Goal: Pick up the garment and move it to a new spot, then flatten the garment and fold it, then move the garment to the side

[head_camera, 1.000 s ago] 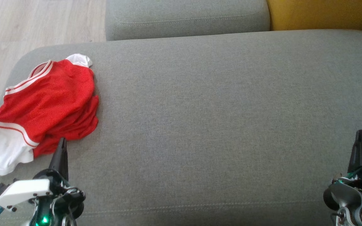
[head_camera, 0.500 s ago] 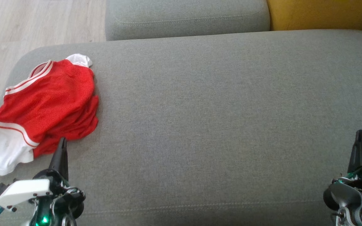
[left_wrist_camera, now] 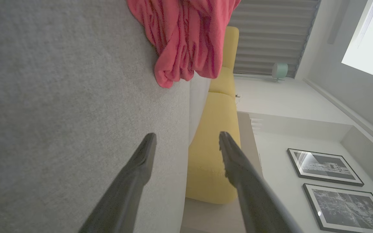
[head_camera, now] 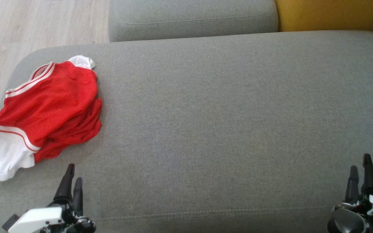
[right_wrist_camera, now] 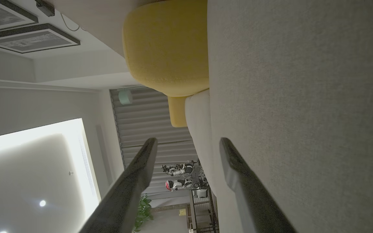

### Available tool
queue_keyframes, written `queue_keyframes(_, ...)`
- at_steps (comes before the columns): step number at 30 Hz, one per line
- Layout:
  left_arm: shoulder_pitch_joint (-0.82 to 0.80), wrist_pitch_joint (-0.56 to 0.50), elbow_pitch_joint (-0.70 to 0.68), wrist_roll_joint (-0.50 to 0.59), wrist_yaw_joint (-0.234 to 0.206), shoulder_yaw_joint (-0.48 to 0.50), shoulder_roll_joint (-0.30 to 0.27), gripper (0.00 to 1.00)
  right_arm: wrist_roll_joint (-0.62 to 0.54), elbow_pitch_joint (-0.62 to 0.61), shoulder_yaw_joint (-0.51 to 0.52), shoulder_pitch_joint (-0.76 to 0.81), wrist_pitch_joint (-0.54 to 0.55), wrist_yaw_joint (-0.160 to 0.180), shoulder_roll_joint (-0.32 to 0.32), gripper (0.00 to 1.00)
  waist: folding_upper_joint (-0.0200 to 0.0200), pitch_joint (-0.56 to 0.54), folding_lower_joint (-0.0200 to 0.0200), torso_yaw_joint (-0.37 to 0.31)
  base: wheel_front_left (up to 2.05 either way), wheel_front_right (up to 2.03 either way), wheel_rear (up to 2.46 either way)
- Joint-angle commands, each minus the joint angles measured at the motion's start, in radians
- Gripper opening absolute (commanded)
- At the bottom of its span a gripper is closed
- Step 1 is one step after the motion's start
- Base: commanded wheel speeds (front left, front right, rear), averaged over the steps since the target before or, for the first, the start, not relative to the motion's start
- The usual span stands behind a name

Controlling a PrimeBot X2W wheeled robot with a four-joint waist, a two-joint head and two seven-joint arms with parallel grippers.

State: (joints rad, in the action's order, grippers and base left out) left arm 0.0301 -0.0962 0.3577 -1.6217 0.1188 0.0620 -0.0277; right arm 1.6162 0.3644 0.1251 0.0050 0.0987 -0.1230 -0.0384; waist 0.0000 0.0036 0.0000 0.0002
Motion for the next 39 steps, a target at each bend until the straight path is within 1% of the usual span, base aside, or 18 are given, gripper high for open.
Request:
queue_keyframes(1,-0.05,0.008,-0.043,0.005,0.004,-0.009,-0.008,1.0,-0.008,-0.042,-0.011,-0.037,-0.011,-0.001,-0.006,1.0,0.0,0.0,0.0,0.0,0.0,0.0,0.0)
queue_keyframes(6,-0.053,0.025,-0.051,0.036,0.005,-0.022,-0.009,1.0,-0.049,-0.052,-0.027,-0.037,-0.028,-0.001,-0.011,1.0,0.0,0.0,0.0,0.001,0.0,0.0,0.0)
queue_keyframes(14,-0.053,0.048,-0.074,0.17,0.005,-0.021,-0.01,1.0,-0.195,-0.084,-0.032,-0.034,-0.051,-0.001,-0.007,1.0,0.0,0.0,0.0,0.004,0.0,0.0,0.0)
queue_keyframes(22,-0.054,0.072,-0.121,0.32,-0.015,-0.054,-0.011,1.0,-0.337,-0.111,-0.067,-0.027,-0.075,-0.002,-0.008,1.0,0.0,0.0,0.0,0.01,0.0,0.0,0.0)
queue_keyframes(31,-0.054,0.098,-0.16,0.445,-0.036,-0.092,-0.012,1.0,-0.469,-0.137,-0.098,-0.021,-0.101,-0.002,-0.011,1.0,0.0,-0.002,0.0,0.016,0.0,0.0,0.0)
queue_keyframes(39,-0.058,0.119,-0.188,0.547,-0.052,-0.118,-0.012,1.0,-0.561,-0.158,-0.126,-0.02,-0.121,-0.003,-0.014,1.0,0.0,0.0,0.0,0.019,0.0,0.0,0.0)
